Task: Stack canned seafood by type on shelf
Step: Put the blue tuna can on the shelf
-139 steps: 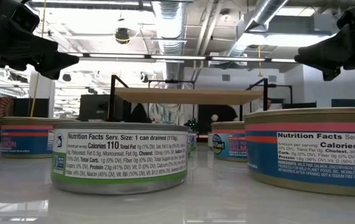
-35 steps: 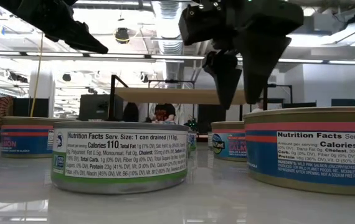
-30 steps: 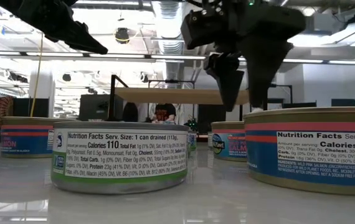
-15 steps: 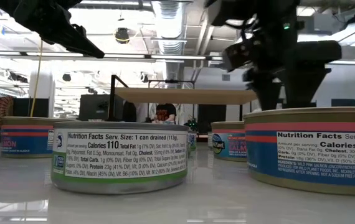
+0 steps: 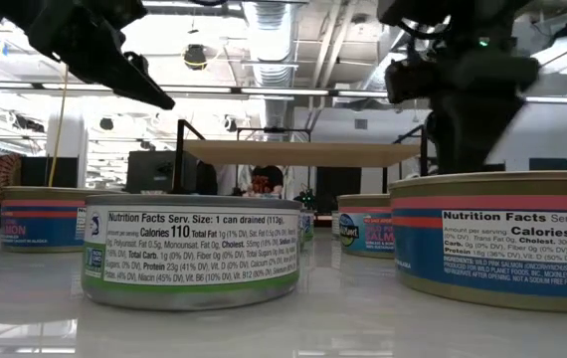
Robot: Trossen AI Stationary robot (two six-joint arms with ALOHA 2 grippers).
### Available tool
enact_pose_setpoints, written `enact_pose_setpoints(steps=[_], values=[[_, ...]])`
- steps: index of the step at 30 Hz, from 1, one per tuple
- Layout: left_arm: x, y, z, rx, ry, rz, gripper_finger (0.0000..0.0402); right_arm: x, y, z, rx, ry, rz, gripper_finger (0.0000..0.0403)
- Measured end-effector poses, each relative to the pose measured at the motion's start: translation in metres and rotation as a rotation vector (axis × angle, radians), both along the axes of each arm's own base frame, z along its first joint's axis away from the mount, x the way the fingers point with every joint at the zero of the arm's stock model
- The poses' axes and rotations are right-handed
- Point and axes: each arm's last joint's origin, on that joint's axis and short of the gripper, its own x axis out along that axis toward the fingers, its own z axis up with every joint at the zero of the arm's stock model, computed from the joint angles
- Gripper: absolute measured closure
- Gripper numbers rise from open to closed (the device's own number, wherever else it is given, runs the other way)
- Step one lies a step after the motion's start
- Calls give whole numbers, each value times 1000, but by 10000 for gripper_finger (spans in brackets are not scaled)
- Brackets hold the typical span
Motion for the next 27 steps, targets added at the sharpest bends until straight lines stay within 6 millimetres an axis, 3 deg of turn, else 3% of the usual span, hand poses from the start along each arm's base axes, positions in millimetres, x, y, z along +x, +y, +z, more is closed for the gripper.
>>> enact_pose_setpoints(steps=[4, 8, 15, 27], values=[[0, 1, 1, -5, -14, 14, 124, 14, -11, 4, 155, -107, -79, 3], [-4, 4, 6, -17, -39, 38, 124, 31, -19, -9, 275, -126, -112, 19], [-13, 8, 11, -11, -61, 51, 124, 45, -19, -16, 290, -31, -144, 87], [-16, 9, 14, 10, -68, 50, 124, 48, -19, -22, 284, 21, -167, 176]])
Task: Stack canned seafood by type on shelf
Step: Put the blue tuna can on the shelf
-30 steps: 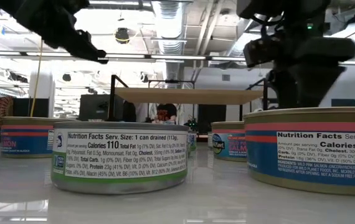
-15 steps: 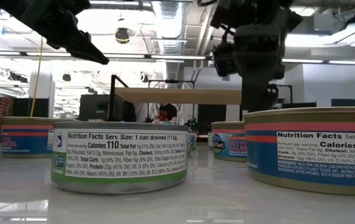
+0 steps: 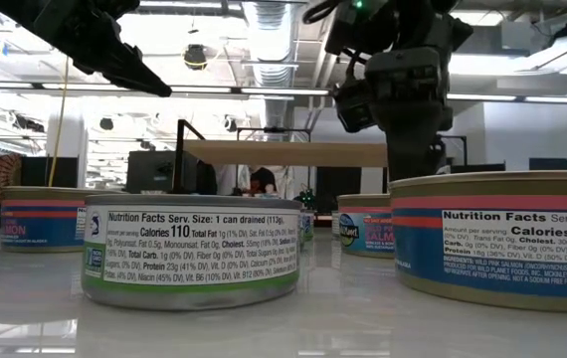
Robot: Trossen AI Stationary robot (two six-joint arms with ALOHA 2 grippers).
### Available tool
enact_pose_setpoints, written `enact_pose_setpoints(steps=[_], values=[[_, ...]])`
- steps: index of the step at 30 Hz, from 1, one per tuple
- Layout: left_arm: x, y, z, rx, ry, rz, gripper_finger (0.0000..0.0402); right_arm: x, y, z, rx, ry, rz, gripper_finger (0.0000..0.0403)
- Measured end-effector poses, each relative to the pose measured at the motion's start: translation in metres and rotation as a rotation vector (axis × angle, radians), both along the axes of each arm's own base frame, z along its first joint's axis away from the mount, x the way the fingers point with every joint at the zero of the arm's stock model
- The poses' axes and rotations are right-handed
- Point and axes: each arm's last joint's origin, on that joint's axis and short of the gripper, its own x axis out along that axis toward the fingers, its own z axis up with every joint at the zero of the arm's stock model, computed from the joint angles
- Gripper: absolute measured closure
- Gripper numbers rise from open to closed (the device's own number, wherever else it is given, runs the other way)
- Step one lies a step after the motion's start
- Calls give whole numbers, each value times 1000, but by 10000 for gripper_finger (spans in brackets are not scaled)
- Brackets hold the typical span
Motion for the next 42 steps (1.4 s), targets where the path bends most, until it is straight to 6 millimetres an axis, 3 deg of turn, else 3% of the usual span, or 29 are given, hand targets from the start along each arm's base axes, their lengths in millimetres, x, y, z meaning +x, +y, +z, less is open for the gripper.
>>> enact_pose_setpoints(steps=[10, 18, 26, 34, 42], values=[[6, -3, -3, -22, 9, -54, 124, 7, -1, -17, 19, 27, 56, 315], [27, -9, -15, 57, 66, -152, 124, 5, -24, -14, 81, 8, 82, 387], [25, -12, -13, 48, 54, -166, 124, 2, -45, -20, 160, -18, 74, 388], [23, -14, -13, 20, 63, -254, 124, -15, -54, -46, 288, 32, -43, 388], [23, -14, -14, 31, 72, -262, 124, -15, -57, -49, 228, 12, -77, 376]])
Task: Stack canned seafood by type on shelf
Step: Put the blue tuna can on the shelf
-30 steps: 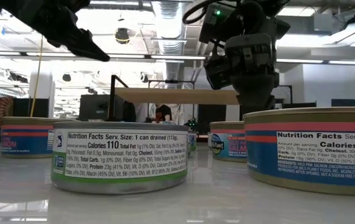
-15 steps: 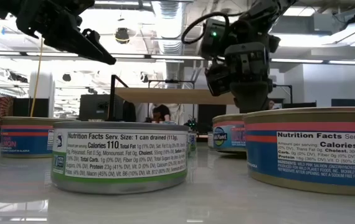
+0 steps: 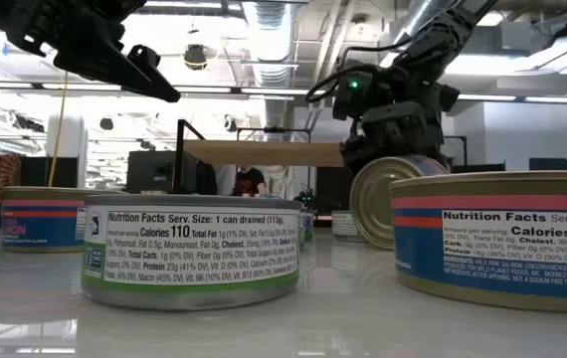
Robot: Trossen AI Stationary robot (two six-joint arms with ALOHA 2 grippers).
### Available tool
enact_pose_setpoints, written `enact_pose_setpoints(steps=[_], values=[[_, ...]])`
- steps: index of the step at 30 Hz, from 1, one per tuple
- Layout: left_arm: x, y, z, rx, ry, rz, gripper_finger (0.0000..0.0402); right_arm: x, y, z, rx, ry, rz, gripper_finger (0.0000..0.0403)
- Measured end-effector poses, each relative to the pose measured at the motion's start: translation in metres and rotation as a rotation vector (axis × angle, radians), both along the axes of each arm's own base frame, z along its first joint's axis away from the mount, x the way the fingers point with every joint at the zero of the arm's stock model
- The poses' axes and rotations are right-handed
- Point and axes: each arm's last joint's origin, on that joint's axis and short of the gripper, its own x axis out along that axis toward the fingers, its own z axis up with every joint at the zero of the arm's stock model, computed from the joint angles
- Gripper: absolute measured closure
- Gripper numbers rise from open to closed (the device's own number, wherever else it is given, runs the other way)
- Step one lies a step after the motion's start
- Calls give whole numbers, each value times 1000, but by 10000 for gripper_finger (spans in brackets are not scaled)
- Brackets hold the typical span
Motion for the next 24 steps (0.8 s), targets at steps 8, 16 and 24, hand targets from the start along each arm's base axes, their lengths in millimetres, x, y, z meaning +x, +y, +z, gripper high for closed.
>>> enact_pose_setpoints(steps=[8, 16, 24], values=[[0, 0, 0, -4, -1, 17, 124, -2, -2, 1, -58, 25, -24, 289], [0, 1, 0, -2, -3, 33, 124, -20, -6, 41, -147, -4, -78, 190], [0, 5, 2, 47, -29, 171, 124, -26, 28, 99, -297, -61, -64, 140]])
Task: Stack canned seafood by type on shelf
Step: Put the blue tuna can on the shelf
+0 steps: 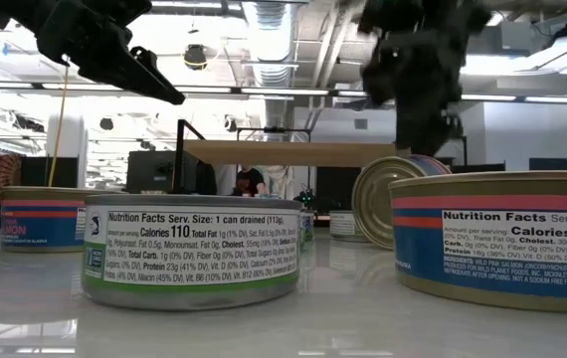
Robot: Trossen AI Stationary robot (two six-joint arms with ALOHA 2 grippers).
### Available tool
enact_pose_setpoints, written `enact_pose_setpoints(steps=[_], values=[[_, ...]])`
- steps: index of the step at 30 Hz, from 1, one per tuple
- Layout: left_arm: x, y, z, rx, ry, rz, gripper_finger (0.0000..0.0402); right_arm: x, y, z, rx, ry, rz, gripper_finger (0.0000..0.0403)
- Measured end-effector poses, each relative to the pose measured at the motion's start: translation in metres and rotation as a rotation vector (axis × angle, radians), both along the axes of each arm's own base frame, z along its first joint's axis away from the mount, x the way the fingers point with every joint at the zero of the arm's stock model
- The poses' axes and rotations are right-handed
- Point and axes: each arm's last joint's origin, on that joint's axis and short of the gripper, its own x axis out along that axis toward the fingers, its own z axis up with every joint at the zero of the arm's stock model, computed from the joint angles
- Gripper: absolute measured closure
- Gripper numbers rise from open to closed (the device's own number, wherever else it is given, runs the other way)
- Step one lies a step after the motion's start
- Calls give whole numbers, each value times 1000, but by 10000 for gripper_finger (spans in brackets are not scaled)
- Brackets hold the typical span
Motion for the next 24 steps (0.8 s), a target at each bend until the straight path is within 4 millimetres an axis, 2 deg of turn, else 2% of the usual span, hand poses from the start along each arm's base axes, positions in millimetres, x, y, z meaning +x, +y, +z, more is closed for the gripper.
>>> enact_pose_setpoints(steps=[3, 6, 11, 16, 24], values=[[0, 0, 0, -1, -3, 15, 124, 3, 20, 19, -84, -14, 24, 139], [0, 1, 0, -18, -9, 37, 124, 9, 40, 29, -147, -54, 62, 139], [1, 1, 6, -27, -19, 67, 124, 20, 63, 24, -172, -42, 122, 137], [1, 1, 16, -34, -32, 54, 124, 29, 65, 15, -167, 69, 145, 137], [0, 0, 16, -16, -2, 36, 124, 37, 62, 35, -126, 68, 169, 137]])
